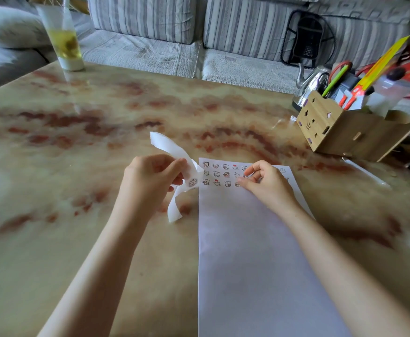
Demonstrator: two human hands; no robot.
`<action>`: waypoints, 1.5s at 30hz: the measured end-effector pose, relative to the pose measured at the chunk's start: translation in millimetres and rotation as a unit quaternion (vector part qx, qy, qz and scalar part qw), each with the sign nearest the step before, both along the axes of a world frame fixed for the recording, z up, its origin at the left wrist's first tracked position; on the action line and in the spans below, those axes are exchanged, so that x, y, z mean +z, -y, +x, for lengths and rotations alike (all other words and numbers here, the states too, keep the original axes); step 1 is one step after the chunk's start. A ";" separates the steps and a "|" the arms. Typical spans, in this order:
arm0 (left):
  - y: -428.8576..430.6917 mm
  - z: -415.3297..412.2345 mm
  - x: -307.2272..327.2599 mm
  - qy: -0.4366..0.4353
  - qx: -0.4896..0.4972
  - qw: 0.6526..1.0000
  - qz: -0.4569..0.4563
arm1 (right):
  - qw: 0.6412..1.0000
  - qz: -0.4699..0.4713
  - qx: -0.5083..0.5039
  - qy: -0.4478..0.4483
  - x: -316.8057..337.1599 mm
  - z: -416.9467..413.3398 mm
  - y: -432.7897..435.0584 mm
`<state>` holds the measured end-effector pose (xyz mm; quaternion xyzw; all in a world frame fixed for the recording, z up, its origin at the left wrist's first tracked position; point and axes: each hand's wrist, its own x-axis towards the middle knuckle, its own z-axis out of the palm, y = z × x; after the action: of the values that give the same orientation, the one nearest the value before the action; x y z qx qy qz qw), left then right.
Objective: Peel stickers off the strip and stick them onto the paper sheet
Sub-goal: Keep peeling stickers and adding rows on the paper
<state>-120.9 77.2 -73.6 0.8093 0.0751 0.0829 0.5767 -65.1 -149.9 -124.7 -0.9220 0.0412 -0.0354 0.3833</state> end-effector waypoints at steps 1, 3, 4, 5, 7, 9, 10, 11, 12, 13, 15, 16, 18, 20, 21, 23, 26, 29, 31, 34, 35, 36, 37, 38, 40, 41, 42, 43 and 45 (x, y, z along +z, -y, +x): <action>-0.1 0.7 -0.3 0.002 -0.001 1.000 -0.004 | 1.000 -0.003 -0.003 0.000 0.1 0.0 0.2; -0.4 1.7 -0.4 0.011 -0.005 1.000 -0.015 | 1.000 0.008 -0.005 -0.006 2.3 0.2 1.0; -0.1 2.0 -0.4 0.015 -0.007 1.000 -0.022 | 1.000 0.028 -0.002 -0.006 4.3 0.0 0.2; 0.2 2.4 -0.4 0.019 -0.008 0.999 -0.029 | 0.998 0.056 0.001 0.004 7.5 -1.5 -1.6; 0.0 3.5 -0.4 0.026 -0.009 0.999 -0.040 | 0.994 0.084 0.021 0.062 16.7 -7.8 -10.1; -0.3 4.8 -0.4 0.030 -0.010 0.999 -0.042 | 0.983 0.116 0.079 0.117 29.6 -20.8 -26.0; -1.0 5.7 -0.7 0.033 -0.009 0.999 -0.042 | 0.974 0.144 0.119 0.126 36.3 -28.0 -35.6; -2.0 6.3 -0.7 0.036 -0.007 0.998 -0.041 | 0.967 0.164 0.155 0.121 41.6 -34.7 -44.9; -3.0 6.7 -0.7 0.039 -0.005 0.998 -0.039 | 0.961 0.173 0.184 0.113 45.6 -40.0 -53.1; -3.8 6.9 -0.7 0.042 -0.004 0.998 -0.036 | 0.958 0.177 0.202 0.106 48.1 -43.8 -59.6; -4.4 7.3 -1.1 0.045 -0.004 0.998 -0.033 | 0.954 0.189 0.210 0.104 48.7 -45.1 -66.7; -4.5 7.3 -1.5 0.046 -0.004 0.998 -0.033 | 0.953 0.196 0.204 0.109 48.2 -44.2 -68.3; -4.6 8.1 -2.6 0.048 -0.002 0.998 -0.038 | 0.952 0.203 0.195 0.119 46.5 -42.8 -69.9; -4.4 8.5 -3.0 0.046 -0.001 0.998 -0.043 | 0.954 0.202 0.185 0.122 44.3 -42.5 -70.9; -3.5 8.4 -2.7 0.045 -0.003 0.998 -0.049 | 0.955 0.201 0.179 0.124 43.2 -42.4 -71.0; -1.4 7.8 -1.7 0.043 -0.009 0.997 -0.070 | 0.956 0.206 0.169 0.127 42.6 -41.6 -71.1; 0.2 7.3 -0.9 0.026 -0.025 0.996 -0.080 | 0.951 0.237 0.158 0.122 43.2 -39.3 -70.7; 0.8 6.8 -2.1 0.005 -0.042 0.998 -0.047 | 0.949 0.245 0.158 0.123 43.2 -37.9 -71.4; 1.9 5.9 -2.2 0.005 -0.045 0.998 -0.039 | 0.949 0.237 0.161 0.132 42.9 -38.3 -71.4; 2.1 5.4 -1.9 0.013 -0.049 0.998 -0.037 | 0.949 0.222 0.167 0.147 42.1 -38.9 -70.3; 2.0 5.2 -1.8 0.015 -0.050 0.998 -0.040 | 0.950 0.216 0.169 0.151 42.1 -39.2 -69.9; 2.2 5.5 -1.8 0.015 -0.051 0.998 -0.044 | 0.950 0.210 0.170 0.155 42.2 -39.5 -69.6; 2.4 5.3 -1.8 0.015 -0.052 0.997 -0.047 | 0.951 0.205 0.172 0.157 42.2 -39.7 -69.3; 2.7 5.3 -2.0 0.016 -0.053 0.997 -0.049 | 0.952 0.199 0.173 0.157 41.9 -39.7 -69.1; 3.1 4.8 -2.6 0.017 -0.054 0.997 -0.047 | 0.955 0.179 0.175 0.160 40.9 -39.4 -68.3; 3.0 4.6 -3.0 0.017 -0.053 0.998 -0.044 | 0.957 0.163 0.176 0.165 40.1 -39.4 -67.9; 2.9 4.6 -3.5 0.017 -0.051 0.998 -0.042 | 0.958 0.147 0.176 0.172 39.2 -39.4 -67.7; 2.9 4.4 -3.6 0.017 -0.049 0.998 -0.042 | 0.959 0.131 0.177 0.181 38.2 -39.3 -67.6; 3.9 4.0 -3.5 0.016 -0.046 0.998 -0.040 | 0.958 0.103 0.175 0.203 36.4 -39.3 -67.3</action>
<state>-116.9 73.3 -77.1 0.7869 0.0316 0.0665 0.6127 -104.4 -82.6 -88.3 -0.8439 -0.1962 -0.1493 0.4765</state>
